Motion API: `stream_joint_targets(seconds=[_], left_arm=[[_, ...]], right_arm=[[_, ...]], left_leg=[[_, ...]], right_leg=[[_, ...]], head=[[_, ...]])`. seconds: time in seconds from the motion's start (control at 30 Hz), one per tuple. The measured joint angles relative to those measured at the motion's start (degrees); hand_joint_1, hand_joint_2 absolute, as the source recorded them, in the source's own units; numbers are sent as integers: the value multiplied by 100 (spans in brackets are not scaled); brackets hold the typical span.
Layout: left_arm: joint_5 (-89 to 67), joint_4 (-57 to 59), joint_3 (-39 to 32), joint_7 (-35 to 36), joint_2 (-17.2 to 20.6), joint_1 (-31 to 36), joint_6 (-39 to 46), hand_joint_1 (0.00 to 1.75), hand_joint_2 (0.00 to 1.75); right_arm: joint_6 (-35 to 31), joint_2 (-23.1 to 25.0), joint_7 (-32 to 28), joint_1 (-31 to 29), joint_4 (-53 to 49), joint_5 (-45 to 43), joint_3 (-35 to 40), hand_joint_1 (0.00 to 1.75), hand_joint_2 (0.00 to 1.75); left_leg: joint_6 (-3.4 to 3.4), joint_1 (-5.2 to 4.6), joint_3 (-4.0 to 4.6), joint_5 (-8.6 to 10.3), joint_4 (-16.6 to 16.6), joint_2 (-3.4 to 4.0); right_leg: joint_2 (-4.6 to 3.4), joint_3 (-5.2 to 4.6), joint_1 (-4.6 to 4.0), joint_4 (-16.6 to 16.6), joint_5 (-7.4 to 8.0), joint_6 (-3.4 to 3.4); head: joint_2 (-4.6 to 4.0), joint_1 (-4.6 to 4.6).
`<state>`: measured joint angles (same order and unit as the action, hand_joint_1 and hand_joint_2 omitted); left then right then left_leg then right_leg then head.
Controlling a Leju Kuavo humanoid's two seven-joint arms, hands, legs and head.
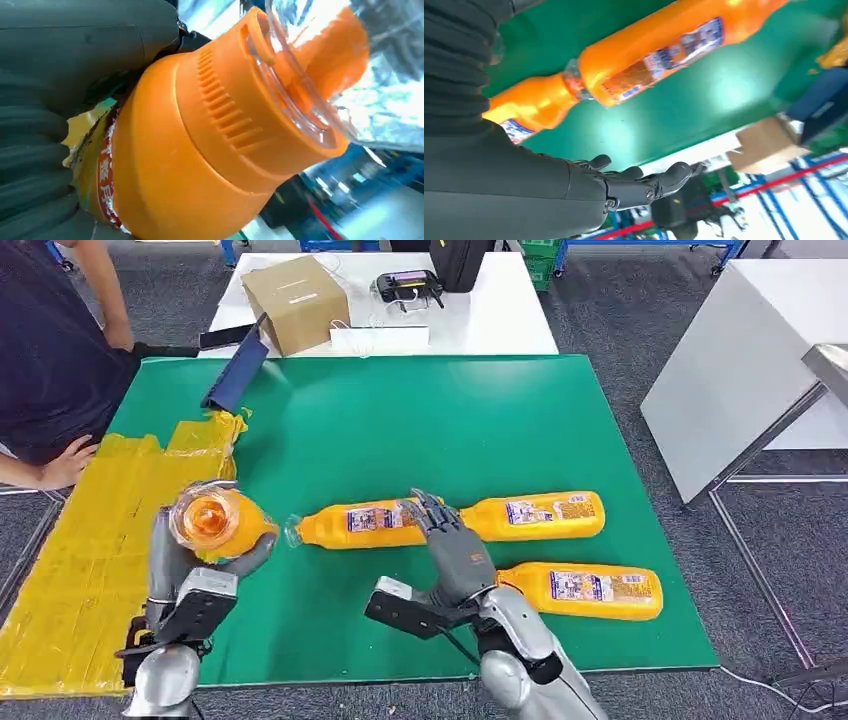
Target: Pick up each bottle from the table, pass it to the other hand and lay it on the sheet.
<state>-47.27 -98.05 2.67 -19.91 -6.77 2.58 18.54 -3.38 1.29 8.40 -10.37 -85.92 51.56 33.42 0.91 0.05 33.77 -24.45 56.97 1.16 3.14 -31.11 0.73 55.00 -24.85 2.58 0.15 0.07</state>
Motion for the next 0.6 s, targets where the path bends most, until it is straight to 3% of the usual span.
stream_joint_targets(seconds=[0.2, 0.6], left_arm=[[-2940, 1043, 7, 1086, 469, 835, 1132, 175, 175], [-4096, 3480, 590, 1619, 1554, 1538, 773, 175, 175]], right_arm=[[559, -271, -94, -782, 588, -682, -393, 0, 0], [760, -129, -162, -1743, 1937, -955, -205, 0, 0]], left_leg=[[1, -1, 11, 31, 0, 7], [-3, 3, 27, 37, 0, 23]], right_leg=[[-4, -7, 0, 2, 31, 2], [-8, -31, -7, 10, 31, 3]], head=[[0, 0], [0, 2]])
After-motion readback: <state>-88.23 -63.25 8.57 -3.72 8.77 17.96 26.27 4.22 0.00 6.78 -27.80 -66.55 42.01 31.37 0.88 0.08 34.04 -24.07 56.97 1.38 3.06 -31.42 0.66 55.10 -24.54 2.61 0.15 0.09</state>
